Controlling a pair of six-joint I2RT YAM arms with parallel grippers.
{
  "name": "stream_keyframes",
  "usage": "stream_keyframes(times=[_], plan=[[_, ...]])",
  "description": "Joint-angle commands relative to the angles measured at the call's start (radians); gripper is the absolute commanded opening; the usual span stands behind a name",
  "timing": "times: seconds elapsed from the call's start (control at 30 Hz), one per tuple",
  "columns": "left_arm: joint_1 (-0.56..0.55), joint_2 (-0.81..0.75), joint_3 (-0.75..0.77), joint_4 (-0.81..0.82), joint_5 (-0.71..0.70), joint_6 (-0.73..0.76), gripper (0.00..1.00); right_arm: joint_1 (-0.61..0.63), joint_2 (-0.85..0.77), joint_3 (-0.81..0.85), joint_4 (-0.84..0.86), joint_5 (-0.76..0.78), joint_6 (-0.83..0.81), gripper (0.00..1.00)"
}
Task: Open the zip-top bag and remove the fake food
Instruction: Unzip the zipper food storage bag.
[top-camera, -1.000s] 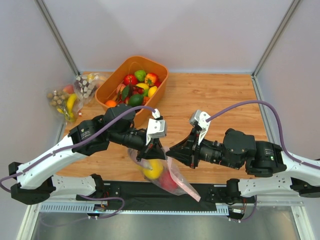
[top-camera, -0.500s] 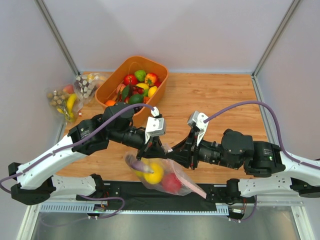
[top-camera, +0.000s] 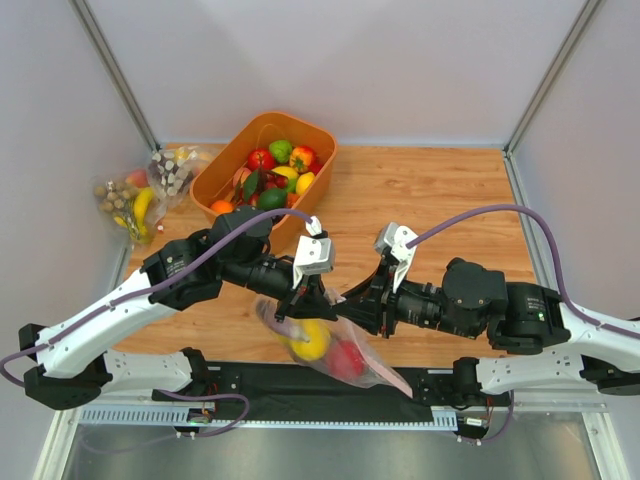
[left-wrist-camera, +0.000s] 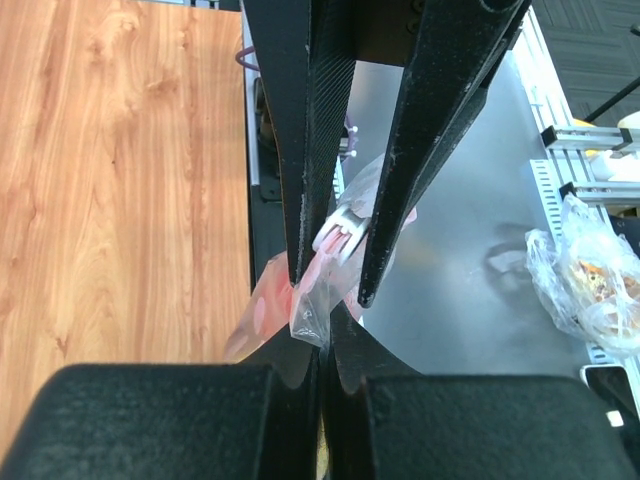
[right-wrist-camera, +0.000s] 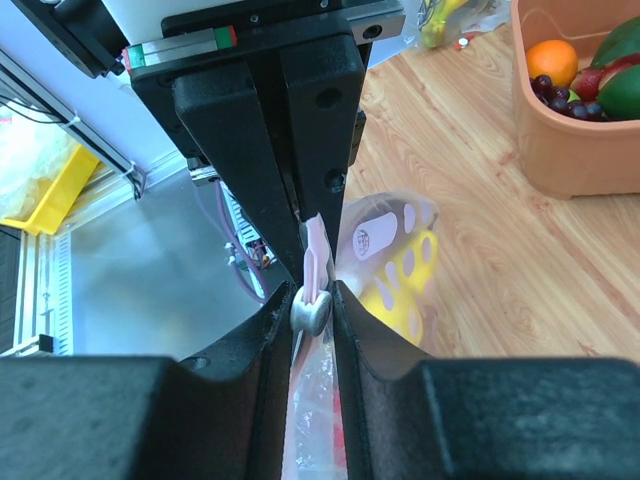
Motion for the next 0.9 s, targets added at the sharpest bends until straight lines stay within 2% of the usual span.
stream_keyframes(times=[0.0,0.2,0.33,0.43,0.47,0.53,0.57,0.63,0.73,0.8,0.83,0.87], plan=[[0.005,-0.007,0.010,0.055,0.025,-0.010,0.00,0.005,0.000,0.034,0.029,0.019,-0.033,0.21],[0.005,-0.009,0.010,0.052,0.014,-0.006,0.00,0.004,0.009,0.033,0.009,0.005,-0.032,0.05],[0.005,-0.015,0.009,0.052,0.008,-0.003,0.00,0.005,0.002,0.024,0.009,-0.007,-0.035,0.01],[0.005,-0.027,0.013,0.064,0.005,0.004,0.14,0.004,-0.003,0.021,0.009,-0.016,-0.035,0.00],[0.005,-0.030,0.015,0.069,0.011,0.007,0.26,0.004,-0.004,0.019,0.008,-0.019,-0.035,0.00],[0.005,-0.040,0.021,0.080,0.019,0.008,0.33,0.005,-0.003,0.018,0.001,-0.035,-0.035,0.00],[0.005,-0.041,0.026,0.083,0.029,0.010,0.33,0.004,-0.001,0.018,0.000,-0.038,-0.030,0.00],[0.005,-0.038,0.030,0.084,0.045,0.011,0.29,0.004,0.002,0.019,-0.009,-0.044,-0.029,0.00],[0.005,-0.027,0.030,0.088,0.078,0.010,0.13,0.004,0.006,0.018,-0.017,-0.056,-0.027,0.00],[0.005,-0.026,0.021,0.094,0.120,0.008,0.08,0.004,0.006,0.019,-0.023,-0.058,-0.026,0.00],[0.005,-0.026,0.017,0.104,0.137,0.004,0.00,0.004,0.008,0.019,-0.028,-0.059,-0.023,0.00],[0.003,-0.027,0.013,0.112,0.164,0.002,0.00,0.004,0.008,0.019,-0.031,-0.059,-0.024,0.00]])
